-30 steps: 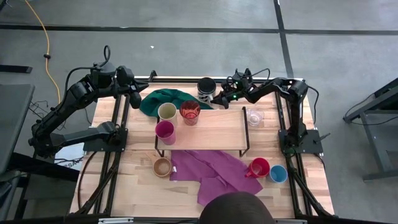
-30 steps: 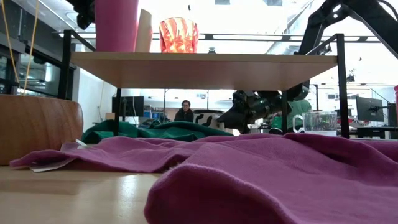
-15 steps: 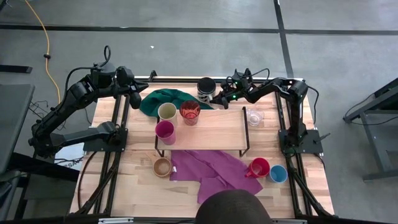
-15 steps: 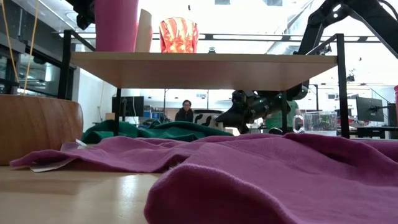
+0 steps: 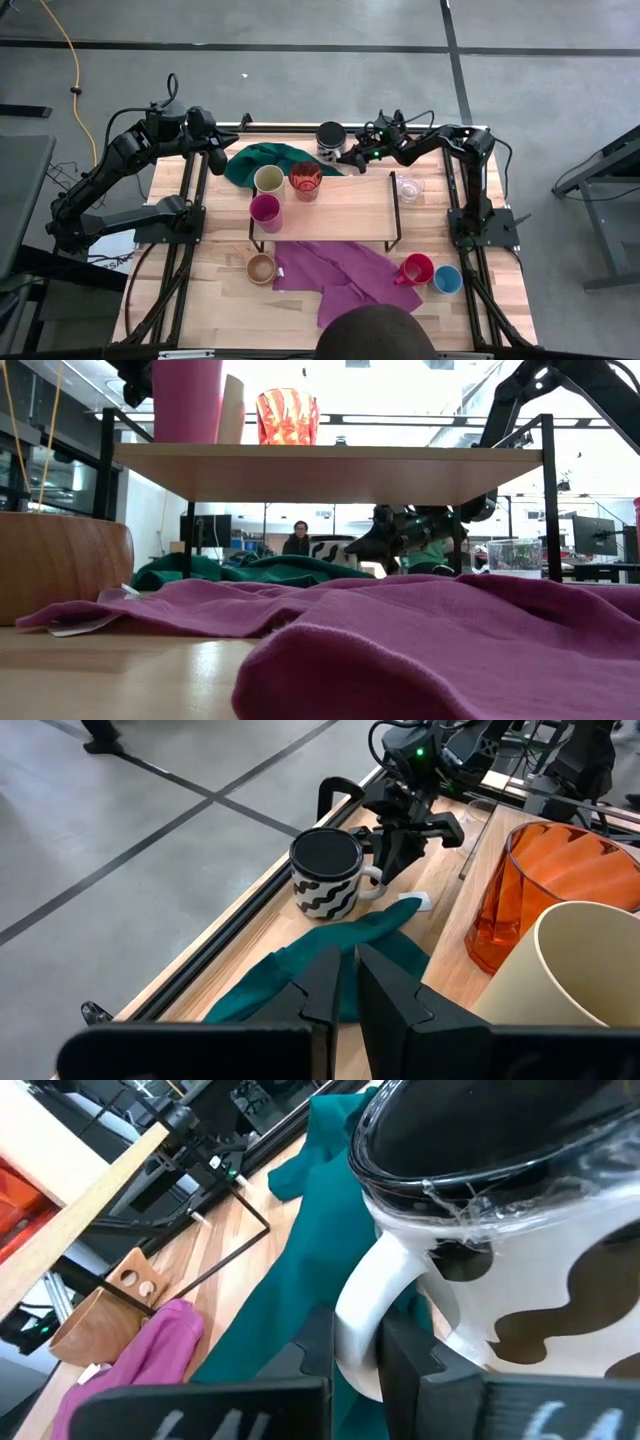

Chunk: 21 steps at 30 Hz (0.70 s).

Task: Stack small to large cups/mugs on shelf
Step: Put the white mug on the shelf

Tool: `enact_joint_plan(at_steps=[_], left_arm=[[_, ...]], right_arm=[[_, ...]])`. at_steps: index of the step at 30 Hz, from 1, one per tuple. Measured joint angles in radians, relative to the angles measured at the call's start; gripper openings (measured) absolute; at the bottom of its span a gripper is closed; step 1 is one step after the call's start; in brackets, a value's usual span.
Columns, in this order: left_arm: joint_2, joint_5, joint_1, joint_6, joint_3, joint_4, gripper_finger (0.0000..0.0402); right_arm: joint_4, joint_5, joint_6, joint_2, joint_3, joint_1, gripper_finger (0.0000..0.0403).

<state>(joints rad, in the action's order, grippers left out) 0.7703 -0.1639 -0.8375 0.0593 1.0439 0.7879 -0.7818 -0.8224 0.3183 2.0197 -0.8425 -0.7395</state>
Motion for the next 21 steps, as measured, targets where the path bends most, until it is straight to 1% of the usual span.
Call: enact_joint_plan(at_steps=[3,9,21], left_arm=[[0.0,0.0,0.0,0.0,0.0,0.0,0.0024],[0.0,0.0,0.0,0.0,0.0,0.0,0.0024],[0.0,0.0,0.0,0.0,0.0,0.0,0.0024]], right_arm=[[-0.012,-0.024,0.005,0.0,0.0,0.0,0.0016],[-0.117,-0.06,0.066,0.0,0.0,0.0,0.0016],[-0.167,-0.061,0.117,0.0,-0.007,-0.002,0.0015]])
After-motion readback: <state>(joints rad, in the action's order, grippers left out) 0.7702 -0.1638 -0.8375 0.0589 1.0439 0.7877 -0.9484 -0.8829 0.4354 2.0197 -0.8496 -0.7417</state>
